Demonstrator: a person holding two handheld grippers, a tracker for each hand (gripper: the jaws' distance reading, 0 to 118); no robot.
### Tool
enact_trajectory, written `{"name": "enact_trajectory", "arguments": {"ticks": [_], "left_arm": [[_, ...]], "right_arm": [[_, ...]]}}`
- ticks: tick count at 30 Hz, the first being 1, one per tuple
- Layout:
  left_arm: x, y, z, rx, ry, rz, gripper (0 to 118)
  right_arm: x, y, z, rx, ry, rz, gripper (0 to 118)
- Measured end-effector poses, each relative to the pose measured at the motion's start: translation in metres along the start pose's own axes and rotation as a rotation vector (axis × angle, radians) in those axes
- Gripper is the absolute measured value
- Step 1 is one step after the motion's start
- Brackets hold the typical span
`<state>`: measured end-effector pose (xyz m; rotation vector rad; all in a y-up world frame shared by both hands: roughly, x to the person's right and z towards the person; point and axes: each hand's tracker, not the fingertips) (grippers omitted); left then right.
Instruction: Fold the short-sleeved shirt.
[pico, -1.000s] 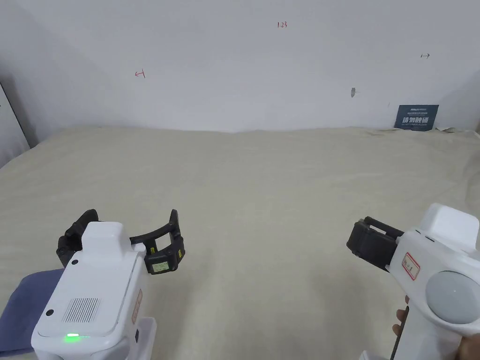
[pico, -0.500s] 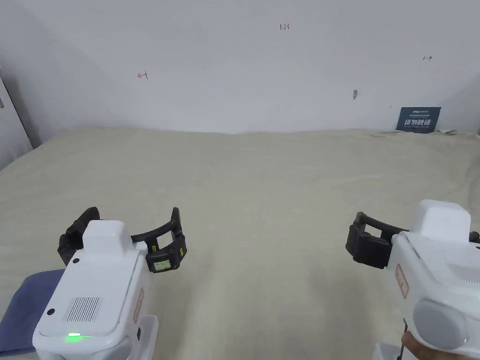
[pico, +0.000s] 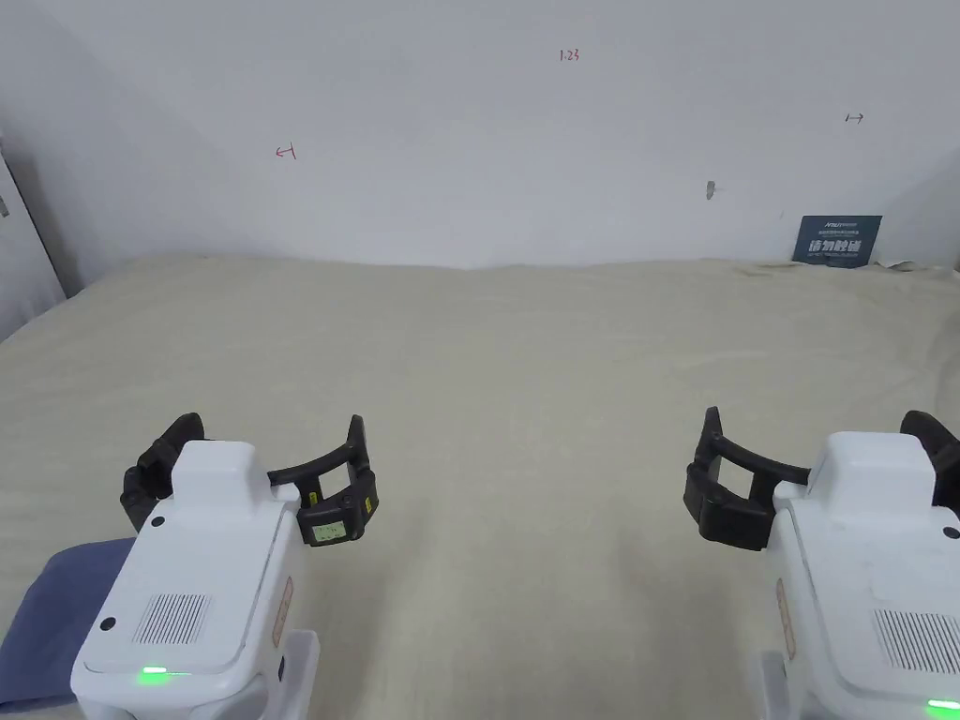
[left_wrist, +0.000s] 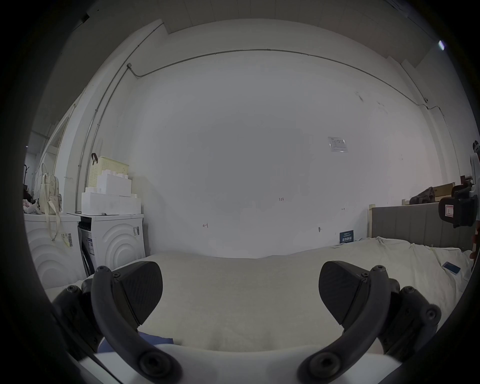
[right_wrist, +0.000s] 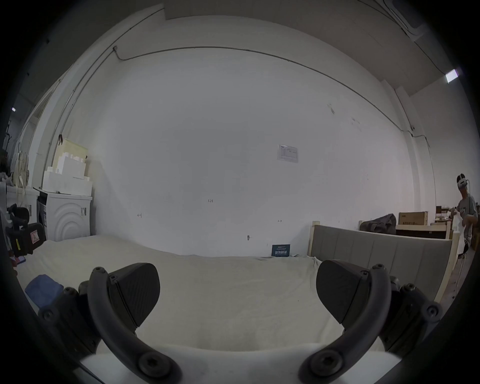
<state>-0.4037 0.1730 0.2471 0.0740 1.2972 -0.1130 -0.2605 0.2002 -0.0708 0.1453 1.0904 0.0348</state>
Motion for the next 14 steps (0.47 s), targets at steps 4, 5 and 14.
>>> {"name": "enact_trajectory", "arguments": {"ticks": [4,5,14], "left_arm": [[-0.0007,-0.001,0.0002,-0.001,0.0,0.004,118],[-0.0008,-0.0014,0.0001,-0.001,0.003,0.002,118],[-0.0032,-0.0018,0.0003,-0.006,0.008,0.007,118]], "right_arm": [[0.0029,0.001,-0.001,-0.014,-0.002,-0.024,118],[0.004,0.0015,-0.0017,-0.017,0.0,-0.031,118],[0.0062,0.0037,-0.0007,-0.02,0.009,-0.044,118]]}}
